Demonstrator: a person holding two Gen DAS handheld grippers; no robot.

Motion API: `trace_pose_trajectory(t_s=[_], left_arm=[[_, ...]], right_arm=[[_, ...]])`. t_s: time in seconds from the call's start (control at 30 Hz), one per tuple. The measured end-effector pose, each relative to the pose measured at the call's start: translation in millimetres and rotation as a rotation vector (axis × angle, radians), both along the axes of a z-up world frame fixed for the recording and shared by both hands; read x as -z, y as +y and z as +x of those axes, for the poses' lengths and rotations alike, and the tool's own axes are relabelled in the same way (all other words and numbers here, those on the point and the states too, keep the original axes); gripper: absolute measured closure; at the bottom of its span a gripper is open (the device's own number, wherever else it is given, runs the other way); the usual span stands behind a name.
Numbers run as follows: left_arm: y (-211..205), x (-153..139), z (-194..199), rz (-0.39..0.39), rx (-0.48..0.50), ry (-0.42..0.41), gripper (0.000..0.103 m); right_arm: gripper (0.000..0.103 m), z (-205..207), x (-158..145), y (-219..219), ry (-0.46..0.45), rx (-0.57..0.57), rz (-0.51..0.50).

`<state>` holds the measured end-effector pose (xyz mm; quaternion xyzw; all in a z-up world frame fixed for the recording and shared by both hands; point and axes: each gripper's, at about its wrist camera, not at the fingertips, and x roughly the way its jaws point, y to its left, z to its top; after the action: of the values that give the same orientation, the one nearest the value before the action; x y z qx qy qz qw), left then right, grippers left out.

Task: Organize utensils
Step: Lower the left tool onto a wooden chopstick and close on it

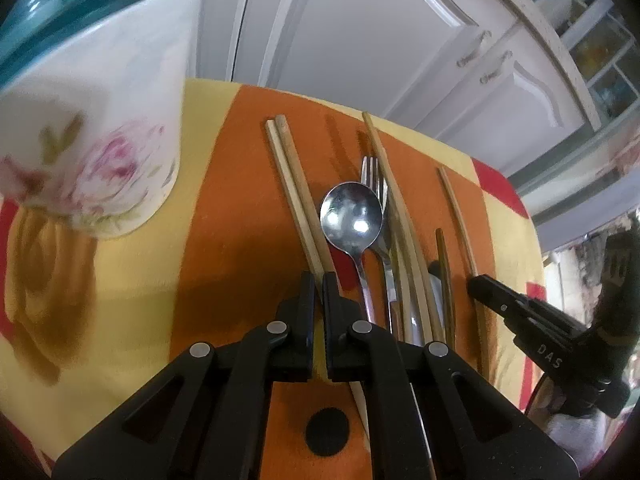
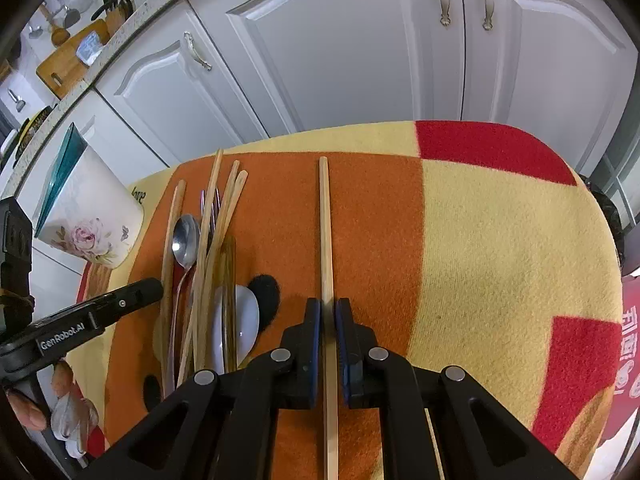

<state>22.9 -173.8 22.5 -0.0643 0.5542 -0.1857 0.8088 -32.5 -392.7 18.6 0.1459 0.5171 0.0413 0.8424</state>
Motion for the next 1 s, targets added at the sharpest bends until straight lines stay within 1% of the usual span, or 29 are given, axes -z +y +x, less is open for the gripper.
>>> trace_pose_trajectory(t_s=[0.2,0.33,0.43,0.57,0.6,0.63,0.67,0.73,0.83,0.87,0.93,1.0], left_arm=[[-7,-2,5,0.045,0.011,-0.005,0.101],[-2,-1,7,0.033,0.014,0.001,0.098],[-13,-3,12,0.059,0.023,-0.011,0.098],[-16,-2,12,0.056,0.047,-0.023,0.094],[-13,-2,10,0.048,0.054,-0.028,0.094],[-10,-2,9,0.041,0.058,-0.027,0.097],[-8,-2,7,0.042,0.058,-0.026,0.1],[-3,-3,4,0.054,0.055,-0.021,0.102],[6,2,0,0.068,0.053,0.002,0.103],[8,2,-1,0.065,0.049,0.006,0.103],[12,0,-3,0.035,0.045,0.015,0.103],[12,-4,-5,-0.012,0.05,0.014,0.103]], right_arm=[[0.096,4,-1,2,0.003,-0.007,-0.015],[0.096,10,-1,4,0.001,-0.012,-0.023],[0.096,18,-1,7,-0.006,-0.019,-0.046],[0.096,20,-1,10,-0.01,-0.042,-0.065],[0.096,18,-1,10,-0.01,-0.046,-0.061],[0.096,16,-1,9,-0.008,-0.048,-0.057],[0.097,15,-2,8,-0.005,-0.046,-0.054],[0.097,10,-3,6,-0.001,-0.037,-0.03],[0.098,-1,-2,4,0.002,-0.031,-0.019],[0.098,-3,-2,4,0.004,-0.028,-0.019],[0.098,-6,-2,3,0.01,-0.021,-0.019],[0.098,-9,-2,-1,0.011,0.007,0.002]])
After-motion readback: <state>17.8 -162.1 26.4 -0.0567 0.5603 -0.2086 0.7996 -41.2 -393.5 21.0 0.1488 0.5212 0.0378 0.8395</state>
